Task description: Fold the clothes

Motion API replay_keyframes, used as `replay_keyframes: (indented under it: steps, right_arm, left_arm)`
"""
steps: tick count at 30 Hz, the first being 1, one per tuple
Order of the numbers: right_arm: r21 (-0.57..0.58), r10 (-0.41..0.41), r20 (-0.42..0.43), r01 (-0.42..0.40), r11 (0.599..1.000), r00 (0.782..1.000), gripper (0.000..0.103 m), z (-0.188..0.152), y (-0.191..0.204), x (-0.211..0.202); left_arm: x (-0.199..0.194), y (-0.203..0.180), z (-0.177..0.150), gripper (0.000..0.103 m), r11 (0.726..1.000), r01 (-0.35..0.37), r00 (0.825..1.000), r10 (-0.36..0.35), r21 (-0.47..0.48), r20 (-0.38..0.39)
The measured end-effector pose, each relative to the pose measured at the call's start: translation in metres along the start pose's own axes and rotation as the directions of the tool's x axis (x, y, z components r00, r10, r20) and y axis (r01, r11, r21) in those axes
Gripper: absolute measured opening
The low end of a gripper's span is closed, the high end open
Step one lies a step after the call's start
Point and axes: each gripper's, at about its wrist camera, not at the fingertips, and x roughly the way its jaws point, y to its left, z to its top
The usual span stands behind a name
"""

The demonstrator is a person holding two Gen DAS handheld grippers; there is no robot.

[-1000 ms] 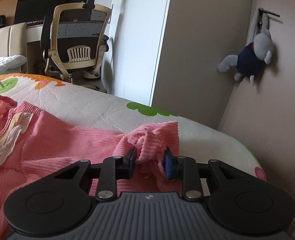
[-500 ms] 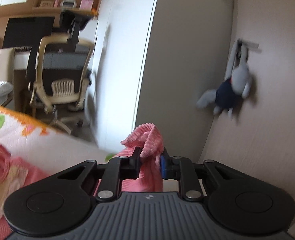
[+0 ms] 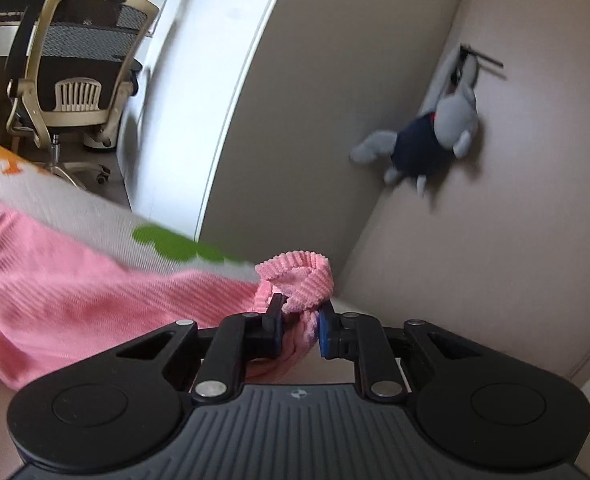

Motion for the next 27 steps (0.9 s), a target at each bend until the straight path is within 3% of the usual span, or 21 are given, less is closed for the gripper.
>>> replay_keyframes:
  steps: [1,2,3,4,5,7,11,13,15,17,18,19,20,21,23,25,27]
  right_arm:
    - [0.001,0.001,-0.013,-0.001,1.000,1.000,0.018,0.004,0.000,0.002]
    - [0.008,0.003,-0.034,-0.003,1.000,0.999,0.020,0.007,-0.001,0.004]
    - [0.034,0.007,-0.075,-0.004,0.999,0.997,0.032,0.007,-0.004,0.010]
    - [0.081,0.017,-0.121,-0.007,0.997,0.992,0.045,0.005,-0.010,0.017]
    - [0.149,0.032,-0.169,-0.006,0.989,0.985,0.049,0.001,-0.019,0.025]
    - [0.310,0.095,-0.222,-0.022,0.951,0.970,0.052,-0.010,-0.040,0.031]
    - [0.445,0.138,-0.175,-0.047,0.894,0.975,0.053,-0.023,-0.057,0.012]
    - [0.370,0.110,-0.127,-0.055,0.927,0.986,0.053,-0.019,-0.049,-0.003]
    - [0.306,0.117,-0.065,-0.092,0.948,0.991,0.055,-0.013,-0.038,-0.021]
    - [0.266,0.146,0.005,-0.142,0.953,0.989,0.060,-0.005,-0.030,-0.038]
    - [0.246,0.162,0.041,-0.167,0.955,0.986,0.063,0.000,-0.025,-0.046]
    - [0.226,0.177,0.073,-0.189,0.955,0.981,0.065,0.004,-0.021,-0.054]
    - [0.208,0.192,0.099,-0.209,0.956,0.976,0.065,0.007,-0.016,-0.060]
    - [0.190,0.206,0.121,-0.226,0.955,0.971,0.066,0.010,-0.012,-0.066]
    - [0.156,0.233,0.149,-0.255,0.954,0.961,0.066,0.014,-0.006,-0.078]
    - [0.133,0.253,0.161,-0.275,0.952,0.954,0.067,0.016,0.000,-0.084]
    - [0.124,0.268,0.158,-0.288,0.950,0.950,0.068,0.017,0.008,-0.086]
  left_arm:
    - [-0.003,0.000,0.001,0.011,1.000,0.015,1.000,-0.015,-0.009,-0.002]
    - [-0.003,-0.002,0.002,0.021,0.998,0.042,0.999,-0.042,-0.037,-0.015]
    - [-0.004,-0.004,0.002,0.037,0.995,0.068,0.997,-0.070,-0.067,-0.027]
    - [-0.004,-0.005,0.003,0.045,0.991,0.093,0.994,-0.098,-0.098,-0.041]
    - [-0.004,-0.005,0.002,0.055,0.984,0.112,0.990,-0.122,-0.140,-0.064]
    - [-0.003,-0.006,0.001,0.060,0.964,0.145,0.979,-0.173,-0.223,-0.108]
    - [0.005,-0.010,0.001,0.078,0.892,0.211,0.937,-0.301,-0.399,-0.176]
    - [0.014,-0.019,0.004,0.087,0.861,0.215,0.922,-0.334,-0.461,-0.194]
    - [0.026,-0.029,0.006,0.093,0.861,0.131,0.934,-0.273,-0.492,-0.229]
    - [0.040,-0.037,0.006,0.091,0.858,0.047,0.943,-0.207,-0.511,-0.260]
    - [0.045,-0.041,0.006,0.079,0.861,0.018,0.948,-0.176,-0.508,-0.264]
    - [0.050,-0.046,0.007,0.063,0.882,0.005,0.954,-0.145,-0.472,-0.261]
    - [0.054,-0.052,0.008,0.020,0.902,-0.004,0.960,-0.118,-0.432,-0.254]
    - [0.051,-0.058,0.010,0.008,0.927,0.028,0.968,-0.119,-0.374,-0.222]
    - [0.025,-0.066,0.019,0.007,0.946,0.160,0.980,-0.187,-0.282,-0.069]
    - [-0.012,-0.068,0.030,0.007,0.956,0.241,0.969,-0.226,-0.166,0.102]
    - [-0.033,-0.060,0.036,0.017,0.970,0.210,0.967,-0.187,-0.122,0.174]
